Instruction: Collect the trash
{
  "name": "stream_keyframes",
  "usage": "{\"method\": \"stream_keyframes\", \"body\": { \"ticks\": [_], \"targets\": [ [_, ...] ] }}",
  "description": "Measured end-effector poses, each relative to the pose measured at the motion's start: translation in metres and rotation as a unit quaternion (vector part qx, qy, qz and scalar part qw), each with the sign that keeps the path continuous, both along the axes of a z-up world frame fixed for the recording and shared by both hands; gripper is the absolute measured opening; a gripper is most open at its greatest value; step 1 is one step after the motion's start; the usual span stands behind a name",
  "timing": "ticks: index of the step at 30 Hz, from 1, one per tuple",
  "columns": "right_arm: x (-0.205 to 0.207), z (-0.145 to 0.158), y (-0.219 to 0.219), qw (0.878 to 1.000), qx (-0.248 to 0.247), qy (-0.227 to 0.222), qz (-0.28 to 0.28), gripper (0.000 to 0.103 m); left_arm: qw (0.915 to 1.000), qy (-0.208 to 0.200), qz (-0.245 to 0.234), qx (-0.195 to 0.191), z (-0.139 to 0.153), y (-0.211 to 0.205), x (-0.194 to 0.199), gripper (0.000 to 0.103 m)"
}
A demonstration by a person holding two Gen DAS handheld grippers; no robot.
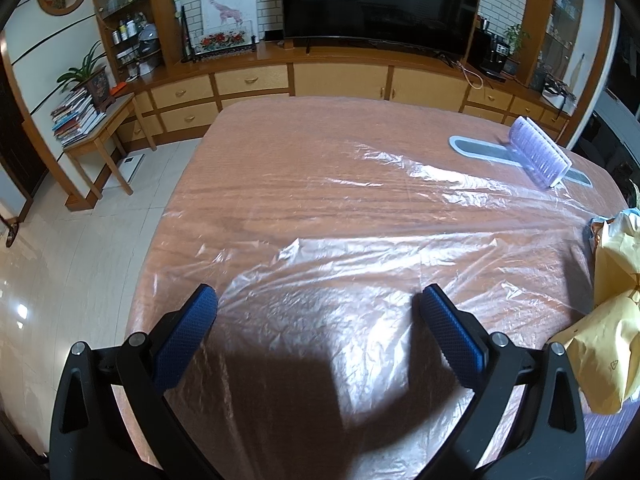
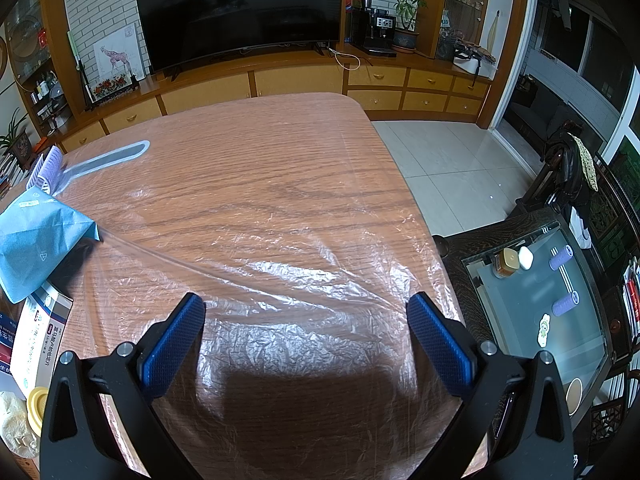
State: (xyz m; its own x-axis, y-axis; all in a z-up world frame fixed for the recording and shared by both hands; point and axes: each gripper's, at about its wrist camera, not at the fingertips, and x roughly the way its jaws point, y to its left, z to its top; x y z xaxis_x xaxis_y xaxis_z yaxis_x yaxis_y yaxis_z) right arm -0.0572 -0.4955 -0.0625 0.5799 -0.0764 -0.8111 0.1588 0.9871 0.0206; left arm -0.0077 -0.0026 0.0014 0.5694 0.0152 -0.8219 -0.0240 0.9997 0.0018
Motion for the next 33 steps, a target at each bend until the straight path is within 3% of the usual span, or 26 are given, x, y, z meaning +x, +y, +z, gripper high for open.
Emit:
{"method": "stream_keyframes", "body": {
  "ticks": [5, 33],
  "targets": [
    [0.000, 0.000, 0.000, 1.000, 0.000, 0.000, 0.000, 0.099, 0.9999, -0.003, 0.011, 0.000, 0.002, -0.004, -0.016, 0.102],
    [0.000, 0.000, 0.000, 1.000, 0.000, 0.000, 0.000, 0.099, 0.9999, -0.003, 0.013, -0.001, -0.001, 0.005, -0.016, 0.102]
  ]
}}
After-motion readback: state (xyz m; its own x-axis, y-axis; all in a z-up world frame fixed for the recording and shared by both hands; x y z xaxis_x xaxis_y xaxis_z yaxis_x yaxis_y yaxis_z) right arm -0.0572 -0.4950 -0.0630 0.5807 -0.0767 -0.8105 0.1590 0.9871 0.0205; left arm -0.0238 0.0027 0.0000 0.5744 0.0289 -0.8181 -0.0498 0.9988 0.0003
